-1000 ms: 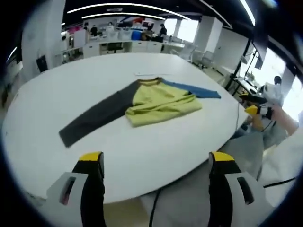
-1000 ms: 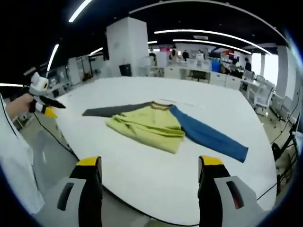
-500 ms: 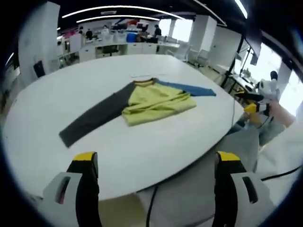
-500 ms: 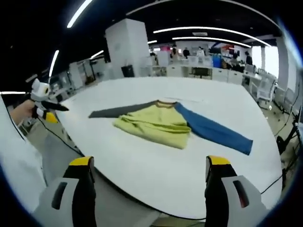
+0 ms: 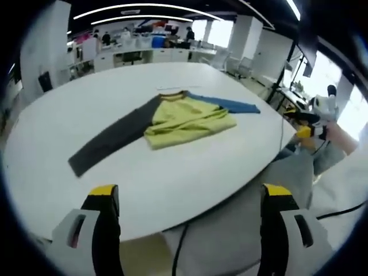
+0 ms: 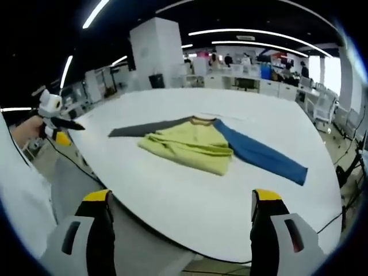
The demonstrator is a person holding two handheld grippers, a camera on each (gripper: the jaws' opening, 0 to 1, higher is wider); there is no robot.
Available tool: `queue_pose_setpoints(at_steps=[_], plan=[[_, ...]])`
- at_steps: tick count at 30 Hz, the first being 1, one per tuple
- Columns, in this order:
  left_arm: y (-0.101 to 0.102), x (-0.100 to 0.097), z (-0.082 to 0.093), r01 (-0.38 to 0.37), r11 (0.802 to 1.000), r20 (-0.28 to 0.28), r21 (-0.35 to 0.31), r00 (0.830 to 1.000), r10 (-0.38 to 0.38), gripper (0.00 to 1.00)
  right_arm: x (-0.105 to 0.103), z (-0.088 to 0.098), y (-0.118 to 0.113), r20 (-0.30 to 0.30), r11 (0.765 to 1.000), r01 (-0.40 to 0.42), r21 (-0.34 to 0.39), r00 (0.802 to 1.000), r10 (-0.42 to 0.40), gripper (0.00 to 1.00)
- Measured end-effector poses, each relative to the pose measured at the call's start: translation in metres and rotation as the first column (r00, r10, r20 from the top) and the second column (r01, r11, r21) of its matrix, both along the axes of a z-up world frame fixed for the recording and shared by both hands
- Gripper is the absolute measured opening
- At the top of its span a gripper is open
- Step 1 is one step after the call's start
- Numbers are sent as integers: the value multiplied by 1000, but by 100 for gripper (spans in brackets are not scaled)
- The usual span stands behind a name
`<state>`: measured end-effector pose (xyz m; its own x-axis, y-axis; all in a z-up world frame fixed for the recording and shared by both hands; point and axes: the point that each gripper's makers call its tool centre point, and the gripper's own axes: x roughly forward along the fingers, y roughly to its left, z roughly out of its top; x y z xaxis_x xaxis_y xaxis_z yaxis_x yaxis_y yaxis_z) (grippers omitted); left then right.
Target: Fold the garment on the visible template until the final outline fits inside the template.
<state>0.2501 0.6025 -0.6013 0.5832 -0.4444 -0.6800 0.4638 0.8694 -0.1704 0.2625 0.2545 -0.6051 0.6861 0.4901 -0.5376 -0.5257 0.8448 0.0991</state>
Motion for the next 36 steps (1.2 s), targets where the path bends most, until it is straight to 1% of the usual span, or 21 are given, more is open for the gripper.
queue_pose_setpoints(at_steps=[7,12,22,26,28,29,30,33,36], plan=[[-1,1,-1,3,1000,-11,0,1000,-3,99,3,-3,1,-11,1000,3,5,1000,-3,99],[-2,6,-1,6,1000,-13,2,1000,-6,99,9,-6,2,-15,1000,1,4,1000,-1,99],[-7,16,-12,17,1000,-45,3,999,-17,98,19,-17,3,-46,1000,-2,-2,999,2,99],[-11,25,-14,24,1000,-55,-4,998,-24,98,24,-20,1,-63,1000,-4,-8,998,4,99],[-12,29,-14,25,1000,-53,-7,998,-25,98,28,-22,0,-65,1000,-5,-11,998,4,99],[-14,34,-14,20,1000,-56,-15,998,-21,98,32,-24,-2,-79,1000,-1,-14,997,0,98],[-14,35,-14,20,1000,-57,-16,998,-21,97,35,-23,-3,-81,1000,0,-16,997,-1,98],[-20,41,-14,42,999,-54,-12,998,-42,97,42,-20,-2,-68,1000,-5,-17,998,4,98],[-22,47,-13,41,999,-47,-16,998,-42,97,47,-23,0,-66,1000,-8,-16,998,6,98]])
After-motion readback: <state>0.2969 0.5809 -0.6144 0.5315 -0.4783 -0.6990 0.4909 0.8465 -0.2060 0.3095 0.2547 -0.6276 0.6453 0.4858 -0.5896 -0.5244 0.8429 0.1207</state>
